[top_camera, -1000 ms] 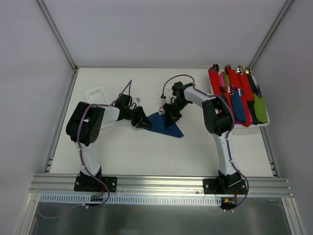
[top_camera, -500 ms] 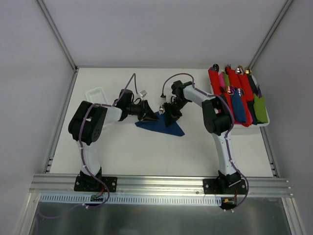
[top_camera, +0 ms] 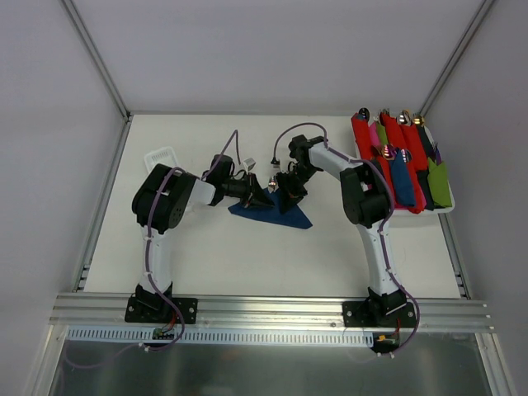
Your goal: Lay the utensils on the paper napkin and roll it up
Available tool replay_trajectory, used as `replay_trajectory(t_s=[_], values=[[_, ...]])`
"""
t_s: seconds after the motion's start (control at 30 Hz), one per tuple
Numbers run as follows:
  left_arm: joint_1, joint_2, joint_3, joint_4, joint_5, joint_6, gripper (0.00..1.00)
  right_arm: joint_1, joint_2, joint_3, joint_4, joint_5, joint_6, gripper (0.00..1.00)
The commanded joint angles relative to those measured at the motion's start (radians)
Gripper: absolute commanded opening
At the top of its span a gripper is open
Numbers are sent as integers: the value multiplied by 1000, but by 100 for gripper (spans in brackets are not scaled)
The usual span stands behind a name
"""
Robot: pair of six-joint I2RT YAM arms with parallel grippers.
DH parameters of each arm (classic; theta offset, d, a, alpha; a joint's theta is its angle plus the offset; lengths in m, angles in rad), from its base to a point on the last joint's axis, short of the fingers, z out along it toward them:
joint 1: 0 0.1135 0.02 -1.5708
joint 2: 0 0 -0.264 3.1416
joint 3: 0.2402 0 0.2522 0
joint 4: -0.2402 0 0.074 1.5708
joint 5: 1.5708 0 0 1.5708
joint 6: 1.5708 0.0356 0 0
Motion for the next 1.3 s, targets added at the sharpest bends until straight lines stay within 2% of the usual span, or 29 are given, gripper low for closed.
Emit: replay_trajectory(t_s=[0.0,0.37,0.57,0.8,1.0,1.03,1.23,1.27], values=[[-7,25,34,62,13,-26,11,1,20,28,-20,55,-27,12],[-10,102,56,70,13,-43,6,1,23,30,-20,57,-24,12],[-10,116,65,-84,-32,26,0,1,8,31,-20,60,-25,12],[-4,116,67,-194,-82,72,0,-32,-70,11,-24,29,-21,14],[-3,113,82,-263,-107,105,0,-109,-182,-21,-43,17,-24,32],[-3,114,85,-266,-108,107,0,-129,-192,-25,-60,23,-27,37],[-1,116,99,-295,-114,121,0,-164,-199,-68,-185,58,-103,54],[-3,114,102,-297,-114,124,0,-166,-201,-82,-192,55,-110,59]])
